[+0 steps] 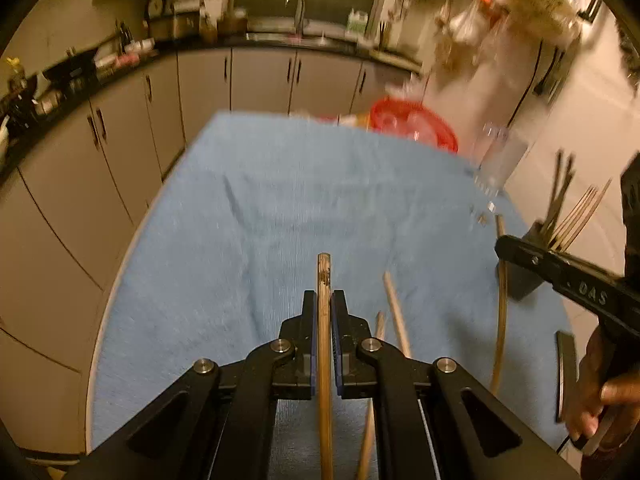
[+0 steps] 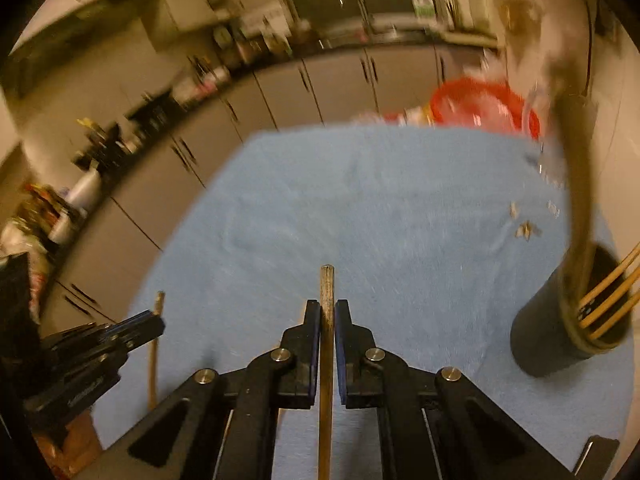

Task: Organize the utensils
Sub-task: 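Close the left tool on a chopstick while the right tool grasps another, then carry both held chopsticks upright over the black holder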

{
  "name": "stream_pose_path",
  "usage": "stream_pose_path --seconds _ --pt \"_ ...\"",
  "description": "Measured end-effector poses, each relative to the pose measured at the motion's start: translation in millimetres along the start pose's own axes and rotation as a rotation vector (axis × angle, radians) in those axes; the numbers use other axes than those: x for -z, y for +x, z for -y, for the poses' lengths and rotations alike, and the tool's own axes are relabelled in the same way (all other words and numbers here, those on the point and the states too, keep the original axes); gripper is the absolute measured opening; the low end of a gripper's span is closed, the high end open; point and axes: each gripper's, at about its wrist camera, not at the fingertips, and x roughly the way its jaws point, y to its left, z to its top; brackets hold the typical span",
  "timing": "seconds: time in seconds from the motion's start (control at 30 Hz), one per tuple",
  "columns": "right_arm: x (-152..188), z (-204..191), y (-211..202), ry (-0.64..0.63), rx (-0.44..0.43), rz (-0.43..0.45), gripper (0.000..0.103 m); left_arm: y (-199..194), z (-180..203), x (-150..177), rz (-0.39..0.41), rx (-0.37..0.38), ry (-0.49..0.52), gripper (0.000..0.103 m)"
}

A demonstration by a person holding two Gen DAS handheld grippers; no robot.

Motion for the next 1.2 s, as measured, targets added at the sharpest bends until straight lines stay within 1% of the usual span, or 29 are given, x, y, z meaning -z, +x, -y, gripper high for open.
stream_pose_path --seconds 0.1,0.17,0.3,0.4,0.83,1.2 --pt "2.7 -10.0 -28.4 -0.02 -0.008 0.087 0.007 -23.0 4.4 -7.1 0.066 -0.011 0.005 0.007" --pt "4.7 -16.5 -41.9 -0.025 -0.013 0.127 0.007 -31.0 3.9 -9.6 0.093 -0.011 0.007 0.007" --pt "6.6 -25.1 -61.9 -0.034 -0.019 0.187 0.007 -46.1 13.4 -11.3 0.137 0.004 0.019 0.007" --pt "7.8 -29.7 -71.9 -0.044 -0.012 0.231 0.007 -58.7 20.2 -6.3 0.162 0.003 0.033 0.007" --pt "17.1 -16.3 -93.9 -0.012 -0.015 0.288 0.007 -79.7 29.8 -5.2 0.196 0.026 0.046 0.007" --pt "20.7 0.2 -113.9 0.032 -0.004 0.342 0.007 -91.2 48.6 -11.3 0.21 0.059 0.075 0.007"
